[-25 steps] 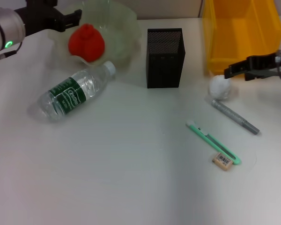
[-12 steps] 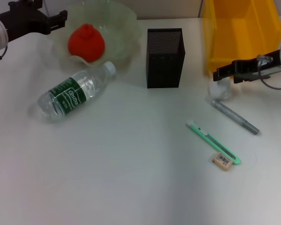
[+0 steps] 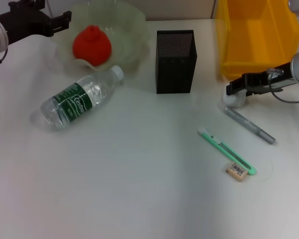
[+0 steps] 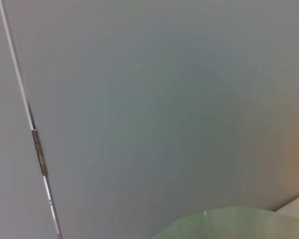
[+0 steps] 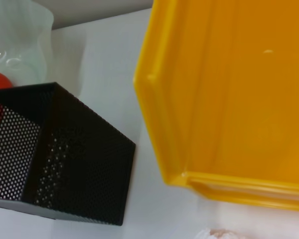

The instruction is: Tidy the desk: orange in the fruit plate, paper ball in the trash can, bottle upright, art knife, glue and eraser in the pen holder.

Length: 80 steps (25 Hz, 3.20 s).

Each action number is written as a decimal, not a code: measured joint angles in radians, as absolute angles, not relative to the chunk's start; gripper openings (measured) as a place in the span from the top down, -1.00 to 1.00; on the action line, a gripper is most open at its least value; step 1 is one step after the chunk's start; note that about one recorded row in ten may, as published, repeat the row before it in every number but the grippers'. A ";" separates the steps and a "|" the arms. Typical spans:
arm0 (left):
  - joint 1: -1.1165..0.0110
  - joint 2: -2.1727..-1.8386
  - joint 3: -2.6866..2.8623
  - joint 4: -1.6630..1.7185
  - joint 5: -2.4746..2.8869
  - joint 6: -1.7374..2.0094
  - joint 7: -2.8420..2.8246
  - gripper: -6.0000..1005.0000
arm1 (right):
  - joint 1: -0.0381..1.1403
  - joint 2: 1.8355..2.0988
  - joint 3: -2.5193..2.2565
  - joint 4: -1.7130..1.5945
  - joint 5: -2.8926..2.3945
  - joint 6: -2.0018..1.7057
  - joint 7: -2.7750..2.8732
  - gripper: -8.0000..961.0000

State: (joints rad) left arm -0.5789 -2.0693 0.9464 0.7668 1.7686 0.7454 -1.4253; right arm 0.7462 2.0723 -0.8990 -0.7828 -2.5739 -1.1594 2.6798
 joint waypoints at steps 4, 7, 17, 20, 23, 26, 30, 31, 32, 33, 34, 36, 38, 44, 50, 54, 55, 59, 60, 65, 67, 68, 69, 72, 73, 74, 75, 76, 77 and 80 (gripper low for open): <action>-0.575 -2.069 0.943 0.767 1.769 0.758 -1.426 -0.51 | 0.739 2.069 -0.896 -0.790 -2.574 -1.160 2.674 -0.14; -0.572 -2.069 0.939 0.767 1.768 0.766 -1.427 -0.51 | 0.724 2.068 -0.887 -0.831 -2.564 -1.188 2.659 -0.01; -0.555 -2.069 0.941 0.778 1.743 0.797 -1.428 -0.52 | 0.600 2.066 -0.810 -1.171 -2.407 -1.339 2.659 0.11; -0.543 -2.072 0.946 0.799 1.741 0.822 -1.431 -0.52 | 0.601 2.066 -0.785 -1.186 -2.406 -1.315 2.653 0.12; -0.533 -2.072 0.946 0.817 1.739 0.849 -1.451 -0.52 | 0.604 2.067 -0.783 -1.180 -2.405 -1.217 2.626 0.12; -0.516 -2.070 0.947 0.845 1.738 0.898 -1.483 -0.52 | 0.605 2.073 -0.788 -1.166 -2.402 -1.144 2.598 0.12; -0.481 -2.070 0.948 0.895 1.740 0.988 -1.532 -0.52 | 0.615 2.076 -0.794 -1.091 -2.359 -1.052 2.527 0.12; -0.470 -2.070 0.948 0.908 1.741 1.010 -1.546 -0.52 | 0.620 2.075 -0.792 -1.060 -2.336 -1.041 2.496 0.12; -0.460 -2.070 0.950 0.920 1.743 1.024 -1.556 -0.52 | 0.624 2.074 -0.790 -1.029 -2.309 -1.032 2.460 0.12; -0.446 -2.069 0.956 0.933 1.745 1.044 -1.574 -0.52 | 0.627 2.071 -0.785 -0.983 -2.263 -1.012 2.405 0.12; -0.436 -2.069 0.964 0.943 1.747 1.055 -1.587 -0.52 | 0.627 2.071 -0.785 -0.983 -2.263 -1.012 2.405 0.11; -0.418 -2.067 0.987 0.964 1.751 1.065 -1.614 -0.52 | 0.626 2.069 -0.783 -0.955 -2.240 -0.987 2.370 0.09; -0.395 -2.066 1.042 0.997 1.785 1.065 -1.664 -0.52 | 0.621 2.069 -0.782 -0.940 -2.238 -0.955 2.343 0.07; -0.409 -2.068 1.081 1.011 1.947 1.056 -1.766 -0.52 | 0.613 2.077 -0.782 -0.936 -2.216 -0.928 2.285 -0.39; -0.432 -2.067 1.112 1.019 2.101 1.077 -1.904 -0.52 | 0.587 2.077 -0.784 -0.936 -2.084 -0.933 2.172 -0.63; -0.465 -2.063 1.111 1.017 2.170 1.141 -1.994 -0.52 | 0.570 2.077 -0.791 -0.936 -2.020 -0.935 2.113 -0.63; -0.473 -2.063 1.110 1.016 2.186 1.152 -2.009 -0.52 | 0.566 2.077 -0.793 -0.936 -2.005 -0.936 2.098 -0.63; -0.498 -2.067 1.114 1.014 2.223 1.165 -2.037 -0.51 | 0.555 2.079 -0.797 -0.936 -1.976 -0.940 2.061 -0.63; -0.505 -2.067 1.114 1.008 2.224 1.163 -2.037 -0.51 | 0.555 2.079 -0.797 -0.936 -1.976 -0.940 2.061 -0.63; -0.565 -2.067 1.114 0.939 2.225 1.159 -2.038 -0.51 | 0.544 2.080 -0.797 -0.936 -1.975 -0.951 2.058 -0.63; -0.579 -2.069 1.117 0.929 2.225 1.153 -2.038 -0.51 | 0.542 2.080 -0.796 -0.936 -1.975 -0.951 2.057 -0.63; -0.589 -2.072 1.132 0.926 2.222 1.147 -2.038 -0.51 | 0.540 2.080 -0.796 -0.936 -1.974 -0.951 2.057 -0.63; -0.589 -2.072 1.132 0.926 2.222 1.147 -2.038 -0.51 | 0.540 2.080 -0.796 -0.936 -1.974 -0.951 2.057 -0.63; -0.593 -2.073 1.164 0.929 2.206 1.146 -2.038 -0.51 | 0.535 2.080 -0.796 -0.935 -1.974 -0.951 2.053 -0.63; -0.593 -2.074 1.192 0.930 2.174 1.151 -2.038 -0.51 | 0.533 2.080 -0.796 -0.935 -1.974 -0.951 2.048 -0.63; -0.593 -2.074 1.192 0.930 2.174 1.151 -2.038 -0.51 | 0.533 2.080 -0.796 -0.935 -1.974 -0.951 2.048 -0.63; -0.591 -2.074 1.220 0.929 2.154 1.153 -2.038 -0.51 | 0.532 2.080 -0.796 -0.935 -1.973 -0.952 2.047 -0.63; -0.585 -2.074 1.253 0.928 2.136 1.151 -2.037 -0.51 | 0.531 2.080 -0.794 -0.935 -1.973 -0.953 2.046 -0.63; -0.578 -2.074 1.287 0.928 2.125 1.146 -2.036 -0.51 | 0.530 2.080 -0.793 -0.935 -1.973 -0.955 2.046 -0.63; -0.556 -2.074 1.346 0.933 2.119 1.111 -2.038 -0.51 | 0.528 2.080 -0.787 -0.934 -1.958 -0.960 2.042 -0.63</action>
State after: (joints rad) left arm -0.5562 -2.0739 1.3457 0.9328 2.1194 1.1115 -2.0380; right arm 0.5278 2.0801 -0.7872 -0.9341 -1.9582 -0.9605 2.0421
